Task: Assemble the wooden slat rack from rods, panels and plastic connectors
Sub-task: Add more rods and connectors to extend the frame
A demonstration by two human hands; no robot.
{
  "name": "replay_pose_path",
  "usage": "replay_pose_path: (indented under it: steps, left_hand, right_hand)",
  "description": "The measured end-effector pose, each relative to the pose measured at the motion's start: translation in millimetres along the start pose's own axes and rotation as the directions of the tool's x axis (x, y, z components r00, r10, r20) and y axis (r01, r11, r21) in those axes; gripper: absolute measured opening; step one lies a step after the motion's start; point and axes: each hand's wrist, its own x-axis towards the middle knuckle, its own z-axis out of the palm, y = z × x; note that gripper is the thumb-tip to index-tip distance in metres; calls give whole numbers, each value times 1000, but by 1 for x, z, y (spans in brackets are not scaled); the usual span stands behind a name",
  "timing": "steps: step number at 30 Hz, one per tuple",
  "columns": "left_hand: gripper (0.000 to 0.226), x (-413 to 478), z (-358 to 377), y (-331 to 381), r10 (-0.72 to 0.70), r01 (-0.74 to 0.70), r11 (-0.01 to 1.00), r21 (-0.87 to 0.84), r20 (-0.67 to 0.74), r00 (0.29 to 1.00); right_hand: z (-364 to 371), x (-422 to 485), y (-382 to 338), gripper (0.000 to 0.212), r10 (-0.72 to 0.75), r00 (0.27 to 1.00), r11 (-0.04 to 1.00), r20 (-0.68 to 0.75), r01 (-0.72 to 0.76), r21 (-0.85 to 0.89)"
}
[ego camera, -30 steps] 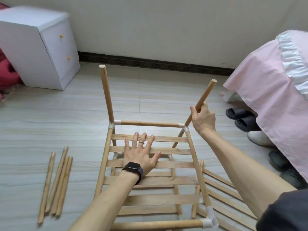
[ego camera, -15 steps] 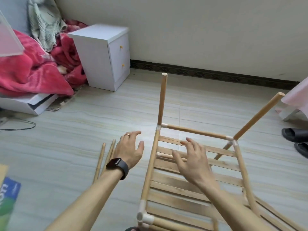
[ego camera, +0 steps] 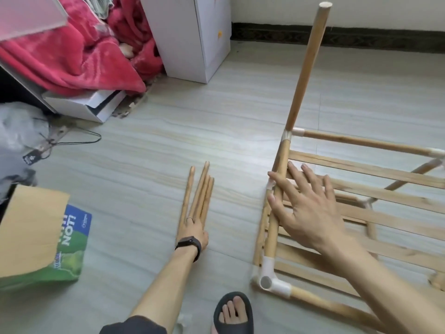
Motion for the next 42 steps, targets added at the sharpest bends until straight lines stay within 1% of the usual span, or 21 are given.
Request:
replay_pose_path:
  steps: [2, 4, 8, 11, 13, 15, 16, 18, 20, 22, 24, 25, 27, 29, 31, 32, 33, 35, 37, 39, 42]
  left_hand:
    - [42, 4, 13, 4, -6, 13, 996, 90, -74, 997]
    - [43, 5, 23, 11, -3, 19, 985, 172, -89, 996]
    - [41, -1, 27, 22, -50, 60, 986, 153, -67, 997]
    - [33, -8, 3, 27, -94, 97, 995, 31, -94, 991]
    - [31, -15, -24, 28, -113, 101, 979, -177, -59, 992]
    - [34, -24, -54, 28, -99, 71, 885, -461, -36, 994]
    - [34, -32, -71, 28, -85, 42, 834, -550, -53, 995]
    - [35, -51, -104, 30, -12, -73, 803, -592, -140, 990]
    - [39, -75, -133, 35, 85, -208, 782, -587, -230, 969]
    - [41, -100, -160, 42, 166, -321, 759, -566, -308, 937]
    - [39, -125, -184, 50, 216, -409, 772, -486, -404, 889]
    - [38, -138, -194, 52, 241, -452, 777, -438, -456, 856]
    - [35, -166, -211, 57, 307, -549, 756, -357, -548, 778]
    - [28, -196, -222, 64, 406, -662, 683, -310, -592, 696]
    - [26, -223, -228, 75, 521, -741, 626, -245, -576, 630]
    - [28, -233, -229, 82, 572, -769, 602, -215, -556, 604]
    - [29, -240, -228, 89, 610, -790, 577, -208, -532, 586]
    - [34, -248, -222, 100, 670, -819, 501, -282, -472, 572]
    - [46, -246, -205, 103, 708, -832, 492, -254, -439, 553]
    - [57, -235, -177, 99, 727, -804, 590, -71, -387, 567]
    - [63, -212, -127, 88, 719, -713, 692, 108, -186, 670]
  right_hand:
    - [3, 0, 0, 64, -1, 1000, 1000, -26, 1, 8]
    - [6, 0, 0, 61, -1, 999, 1000, -48, 2, 11]
    - [10, 0, 1, 59, -5, 997, 1000, -76, 7, 24]
    - [12, 0, 3, 58, -7, 996, 1000, -91, 9, 28]
    - [12, 1, 4, 58, -11, 995, 1000, -96, 13, 24]
    - [10, 3, 3, 59, -13, 995, 999, -97, 17, 41]
    - [8, 4, 3, 60, -14, 995, 998, -102, 20, 64]
    - [2, 7, 3, 64, -16, 993, 994, -114, 28, 103]
    - [-6, 11, 5, 67, -6, 997, 995, -75, 14, 103]
    - [-13, 11, 3, 65, 26, 1000, 997, 4, -26, 74]
    - [-23, 6, 0, 69, 81, 996, 990, 32, -84, 117]
    - [-30, 1, -2, 77, 105, 994, 979, 13, -106, 171]
    - [-46, -13, -4, 90, 103, 990, 965, -100, -75, 252]
    - [-62, -31, -1, 91, 39, 973, 987, -226, -2, 162]
    - [-78, -50, 3, 76, -20, 948, 1000, -317, 24, 11]
    - [-85, -58, 7, 62, -30, 936, 998, -351, 9, -62]
    - [-91, -65, 11, 56, -20, 923, 994, -385, -23, -106]
    - [-97, -84, 24, 57, 30, 898, 985, -439, -100, -139]
    - [-94, -106, 41, 53, 92, 883, 982, -461, -156, -103]
    - [-83, -125, 58, 47, 179, 855, 980, -487, -197, 14]
    - [-57, -150, 76, 30, 245, 805, 969, -540, -180, 171]
